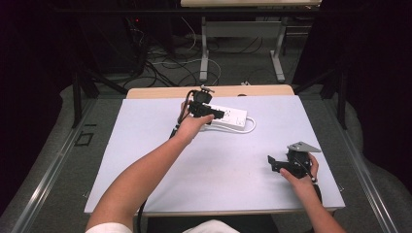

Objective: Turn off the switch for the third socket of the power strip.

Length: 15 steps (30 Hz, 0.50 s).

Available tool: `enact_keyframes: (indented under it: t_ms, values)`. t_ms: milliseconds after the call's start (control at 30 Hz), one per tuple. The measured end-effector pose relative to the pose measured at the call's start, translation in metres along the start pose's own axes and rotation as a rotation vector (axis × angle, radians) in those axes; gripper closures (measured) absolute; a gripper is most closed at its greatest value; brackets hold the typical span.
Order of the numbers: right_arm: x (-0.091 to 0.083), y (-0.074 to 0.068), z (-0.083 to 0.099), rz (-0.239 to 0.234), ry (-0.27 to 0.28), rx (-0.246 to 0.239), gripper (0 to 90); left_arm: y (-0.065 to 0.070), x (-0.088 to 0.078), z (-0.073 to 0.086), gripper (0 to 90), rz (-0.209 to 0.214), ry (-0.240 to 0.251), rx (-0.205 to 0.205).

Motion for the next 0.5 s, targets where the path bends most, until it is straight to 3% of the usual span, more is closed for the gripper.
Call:
enact_keyframes:
  t_ms: [133,300,500]
  values:
    - [0.000,0.000,0.000,0.002,-0.003,0.001,8.9,0.007,-0.001,0.006,36.7,0.050,-0.022,0.018]
    - [0.000,0.001,0.001,0.004,-0.003,-0.005,8.9,0.011,-0.006,0.015,36.4,0.076,-0.043,0.040]
    - [0.000,0.000,0.000,0.005,-0.003,0.000,8.9,0.017,-0.014,0.026,35.7,0.087,-0.010,0.040]
Point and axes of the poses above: each handheld gripper's, and its own axes: x roughly forward along the jaws, z roughly out of its underside, y roughly to its right, the point moved 4 cm from there along x, roughly forward along the jaws, and after that the axes turned 2 degrees about -y, right-handed, at the moved point
